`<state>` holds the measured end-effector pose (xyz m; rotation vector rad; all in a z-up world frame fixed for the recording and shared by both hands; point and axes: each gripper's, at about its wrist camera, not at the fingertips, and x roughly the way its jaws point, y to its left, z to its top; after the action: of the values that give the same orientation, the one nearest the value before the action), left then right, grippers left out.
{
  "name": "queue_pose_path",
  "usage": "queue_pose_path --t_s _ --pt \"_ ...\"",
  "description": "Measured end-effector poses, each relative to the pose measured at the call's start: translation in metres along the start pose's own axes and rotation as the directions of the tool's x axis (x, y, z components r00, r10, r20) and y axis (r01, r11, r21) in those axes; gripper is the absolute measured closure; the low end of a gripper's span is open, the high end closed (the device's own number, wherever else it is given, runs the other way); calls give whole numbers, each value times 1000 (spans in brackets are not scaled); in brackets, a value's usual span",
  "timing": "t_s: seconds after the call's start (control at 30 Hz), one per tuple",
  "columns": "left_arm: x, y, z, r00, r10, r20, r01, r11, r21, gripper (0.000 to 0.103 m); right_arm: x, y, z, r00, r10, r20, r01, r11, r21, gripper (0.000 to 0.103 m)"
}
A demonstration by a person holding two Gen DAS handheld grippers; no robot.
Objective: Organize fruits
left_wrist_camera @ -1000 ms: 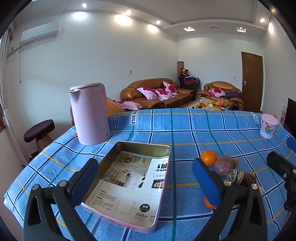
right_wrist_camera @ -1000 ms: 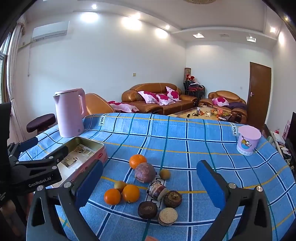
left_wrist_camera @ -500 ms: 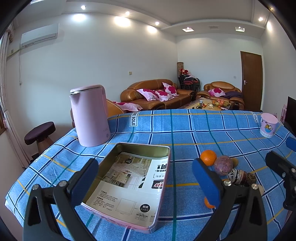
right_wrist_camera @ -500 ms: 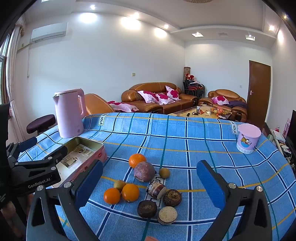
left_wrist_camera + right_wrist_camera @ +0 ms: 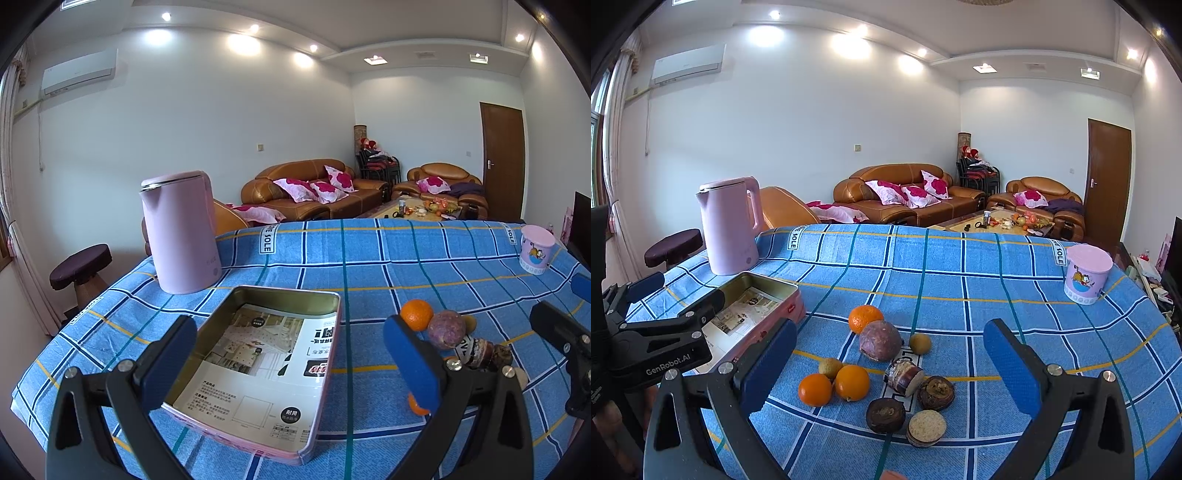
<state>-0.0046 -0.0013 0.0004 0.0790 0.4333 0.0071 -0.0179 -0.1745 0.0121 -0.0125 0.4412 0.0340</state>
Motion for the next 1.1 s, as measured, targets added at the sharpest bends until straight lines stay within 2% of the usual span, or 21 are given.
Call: queue_pose_path --t_s 1.1 --pt "1 -2 -2 1000 -3 -5 3 1000 4 0 4 0 -4 1000 -1 -9 1 1000 3 1"
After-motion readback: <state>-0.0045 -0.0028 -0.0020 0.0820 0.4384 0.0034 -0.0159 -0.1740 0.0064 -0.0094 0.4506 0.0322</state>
